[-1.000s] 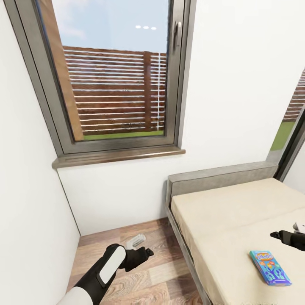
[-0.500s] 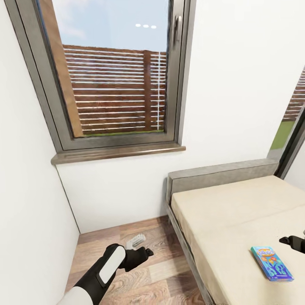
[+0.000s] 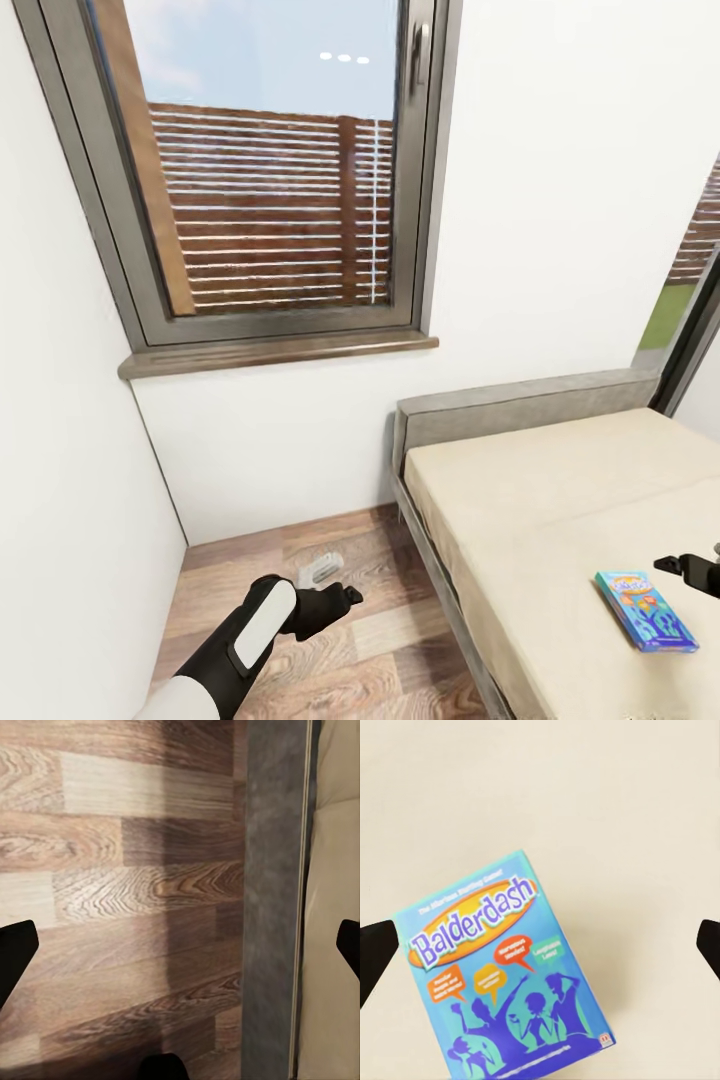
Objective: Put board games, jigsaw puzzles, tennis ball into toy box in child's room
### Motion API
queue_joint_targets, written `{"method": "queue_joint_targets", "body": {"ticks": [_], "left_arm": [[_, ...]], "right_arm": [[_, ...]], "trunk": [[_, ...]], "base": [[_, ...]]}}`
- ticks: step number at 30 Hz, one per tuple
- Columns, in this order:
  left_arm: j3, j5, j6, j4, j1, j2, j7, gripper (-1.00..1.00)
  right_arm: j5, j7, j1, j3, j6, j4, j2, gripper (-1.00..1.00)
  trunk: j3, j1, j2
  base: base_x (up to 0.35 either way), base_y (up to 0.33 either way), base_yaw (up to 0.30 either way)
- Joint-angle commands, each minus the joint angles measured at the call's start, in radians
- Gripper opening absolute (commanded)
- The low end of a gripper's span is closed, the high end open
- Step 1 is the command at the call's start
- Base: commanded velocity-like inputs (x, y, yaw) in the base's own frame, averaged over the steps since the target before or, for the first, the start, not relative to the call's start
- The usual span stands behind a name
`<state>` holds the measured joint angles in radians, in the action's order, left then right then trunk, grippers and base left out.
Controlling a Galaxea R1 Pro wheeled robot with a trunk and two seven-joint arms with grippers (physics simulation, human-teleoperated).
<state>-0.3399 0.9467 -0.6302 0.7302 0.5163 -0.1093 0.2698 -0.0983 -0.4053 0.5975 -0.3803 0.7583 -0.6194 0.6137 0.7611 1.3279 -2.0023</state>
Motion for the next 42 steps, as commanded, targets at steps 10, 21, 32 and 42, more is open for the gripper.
{"method": "queue_joint_targets", "body": {"ticks": [10,21,32,42], "left_arm": [[-0.003,0.010,0.000,0.002,0.000,0.000,0.009,1.00],[-0.003,0.010,0.000,0.002,0.001,0.000,0.011,1.00],[-0.003,0.010,0.000,0.002,0.000,0.000,0.011,1.00],[-0.003,0.010,0.000,0.002,0.000,0.000,0.011,1.00]], "right_arm": [[-0.012,-0.060,0.001,-0.003,0.006,0.000,0.007,1.00],[-0.012,-0.066,0.003,-0.065,0.008,0.011,0.010,1.00],[-0.013,-0.062,0.066,-0.186,0.061,0.094,0.034,1.00],[-0.014,-0.063,0.075,-0.195,0.068,0.108,0.041,1.00]], "trunk": [[0.032,0.038,-0.071],[0.067,0.080,-0.148],[0.101,0.123,-0.225],[0.133,0.161,-0.295]], "base": [[0.000,0.000,0.000],[0.000,0.000,0.000],[0.000,0.000,0.000],[0.000,0.000,0.000]]}}
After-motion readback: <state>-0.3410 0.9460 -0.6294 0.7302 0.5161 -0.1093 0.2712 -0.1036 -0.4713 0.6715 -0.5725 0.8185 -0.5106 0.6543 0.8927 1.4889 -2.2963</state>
